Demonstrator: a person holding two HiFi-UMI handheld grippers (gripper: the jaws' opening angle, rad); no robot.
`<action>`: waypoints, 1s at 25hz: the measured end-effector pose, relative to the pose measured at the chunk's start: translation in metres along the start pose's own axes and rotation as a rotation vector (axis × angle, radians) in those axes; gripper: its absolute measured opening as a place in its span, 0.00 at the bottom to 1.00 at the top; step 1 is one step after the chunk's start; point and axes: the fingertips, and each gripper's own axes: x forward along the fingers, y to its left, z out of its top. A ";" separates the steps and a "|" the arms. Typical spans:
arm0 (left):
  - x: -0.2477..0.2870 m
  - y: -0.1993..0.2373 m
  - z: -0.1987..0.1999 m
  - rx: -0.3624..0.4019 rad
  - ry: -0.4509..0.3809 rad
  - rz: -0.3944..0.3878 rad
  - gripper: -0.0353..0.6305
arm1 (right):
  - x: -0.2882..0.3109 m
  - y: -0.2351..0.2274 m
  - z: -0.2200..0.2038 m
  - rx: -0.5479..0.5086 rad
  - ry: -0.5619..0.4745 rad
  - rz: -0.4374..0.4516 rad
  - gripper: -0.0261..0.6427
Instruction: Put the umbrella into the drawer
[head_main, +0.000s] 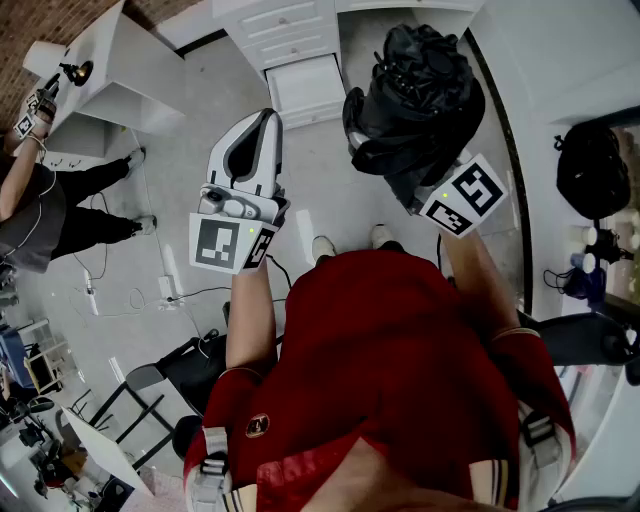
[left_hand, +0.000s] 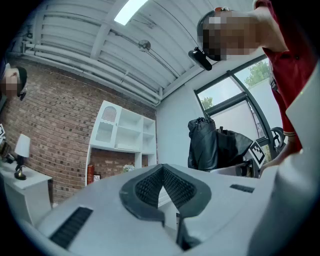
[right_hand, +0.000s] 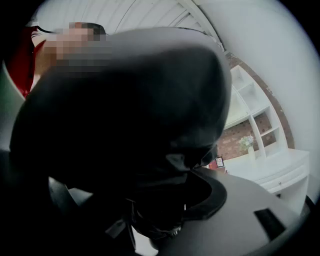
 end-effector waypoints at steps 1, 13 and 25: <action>0.000 0.000 0.000 0.001 0.002 -0.001 0.06 | 0.000 0.001 0.000 0.005 0.000 0.006 0.41; -0.032 0.027 -0.008 -0.005 0.013 0.023 0.06 | 0.006 0.005 -0.012 0.004 0.021 -0.053 0.42; -0.080 0.090 -0.005 -0.008 -0.018 0.013 0.06 | 0.052 0.042 -0.014 -0.011 -0.010 -0.114 0.42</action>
